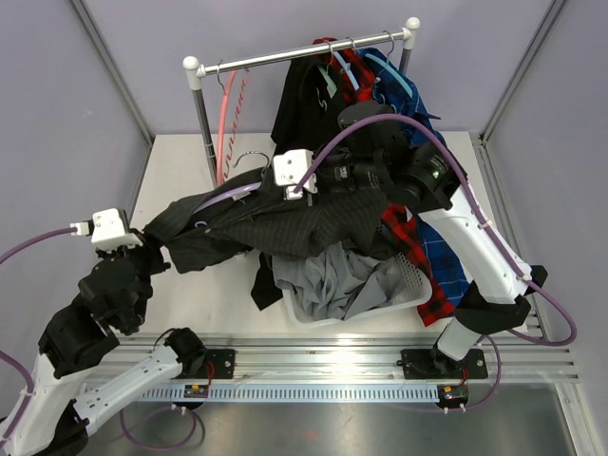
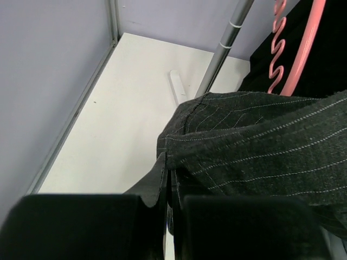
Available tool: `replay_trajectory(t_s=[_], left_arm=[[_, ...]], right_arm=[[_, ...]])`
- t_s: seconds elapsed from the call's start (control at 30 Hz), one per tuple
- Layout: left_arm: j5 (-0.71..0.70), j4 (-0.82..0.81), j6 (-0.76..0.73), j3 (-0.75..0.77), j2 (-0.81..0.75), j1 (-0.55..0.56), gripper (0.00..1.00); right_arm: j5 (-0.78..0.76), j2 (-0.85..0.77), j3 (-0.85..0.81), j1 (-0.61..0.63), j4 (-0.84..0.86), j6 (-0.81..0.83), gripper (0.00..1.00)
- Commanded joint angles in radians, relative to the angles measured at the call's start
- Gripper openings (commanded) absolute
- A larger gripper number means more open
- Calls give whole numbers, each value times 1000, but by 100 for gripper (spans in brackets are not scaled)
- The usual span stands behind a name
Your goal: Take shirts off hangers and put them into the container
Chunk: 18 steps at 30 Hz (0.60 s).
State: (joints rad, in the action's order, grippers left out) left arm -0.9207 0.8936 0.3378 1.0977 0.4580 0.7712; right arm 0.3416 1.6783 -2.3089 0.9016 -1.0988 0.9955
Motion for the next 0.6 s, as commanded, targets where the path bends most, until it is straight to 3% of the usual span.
replay_trajectory(t_s=[0.0,0.1,0.3,0.57], left_arm=[[-79,57,-33,36,-24,-12,0],[-20,74,12,31,-28,-12,0],[83,1,50,109,-18,-12,0],[-42,-15,10,62,82,-12,0]], right_arm=[[51,-74,-20,-58,-64,25,0],[100,-62,-41,-69,-75,20,0],[103,-58,101,-69,-102,123,0],[166,-52,72,-69,-118,111,0]])
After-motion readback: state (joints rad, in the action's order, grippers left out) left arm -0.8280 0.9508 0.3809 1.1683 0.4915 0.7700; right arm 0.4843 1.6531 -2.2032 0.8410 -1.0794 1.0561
